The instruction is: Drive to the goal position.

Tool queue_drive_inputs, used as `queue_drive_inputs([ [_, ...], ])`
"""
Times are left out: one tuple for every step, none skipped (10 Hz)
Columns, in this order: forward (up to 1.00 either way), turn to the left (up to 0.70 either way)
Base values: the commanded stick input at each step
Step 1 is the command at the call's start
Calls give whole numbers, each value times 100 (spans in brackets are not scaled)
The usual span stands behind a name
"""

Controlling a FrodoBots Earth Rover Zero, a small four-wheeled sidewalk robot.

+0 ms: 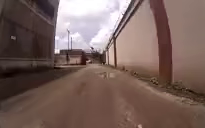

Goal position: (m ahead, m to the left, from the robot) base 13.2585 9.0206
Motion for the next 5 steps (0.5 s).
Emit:
queue_drive_inputs([
  [70,4],
  [70,4],
  [70,4],
  [70,4],
  [70,5],
])
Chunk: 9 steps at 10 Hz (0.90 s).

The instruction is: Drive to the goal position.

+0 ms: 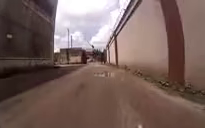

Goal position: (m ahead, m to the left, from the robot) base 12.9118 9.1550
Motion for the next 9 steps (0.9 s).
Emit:
queue_drive_inputs([
  [70,24],
  [70,39],
  [70,39],
  [70,32],
  [70,14],
  [70,4],
  [70,4],
  [70,4],
  [70,4],
])
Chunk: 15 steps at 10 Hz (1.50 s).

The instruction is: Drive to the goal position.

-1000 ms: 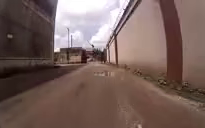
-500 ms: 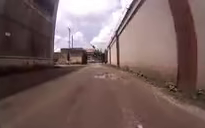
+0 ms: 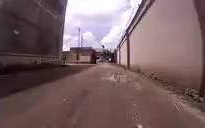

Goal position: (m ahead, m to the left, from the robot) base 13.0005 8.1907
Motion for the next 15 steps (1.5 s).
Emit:
queue_drive_inputs([
  [70,4],
  [70,4],
  [70,4],
  [70,4],
  [70,4],
  [70,39],
  [70,39],
  [70,39],
  [70,39],
  [70,30],
  [70,12],
  [70,4],
  [70,4],
  [70,4],
  [70,4],
])
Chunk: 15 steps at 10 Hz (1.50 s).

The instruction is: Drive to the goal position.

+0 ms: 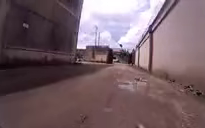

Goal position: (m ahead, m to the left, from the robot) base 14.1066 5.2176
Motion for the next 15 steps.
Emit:
queue_drive_inputs([
  [70,4],
  [70,4],
  [70,4],
  [70,4],
  [70,4],
  [70,4],
  [70,4],
  [70,4],
  [70,4],
  [70,4],
  [70,4],
  [70,4],
  [70,4],
  [70,4],
  [70,4],
])
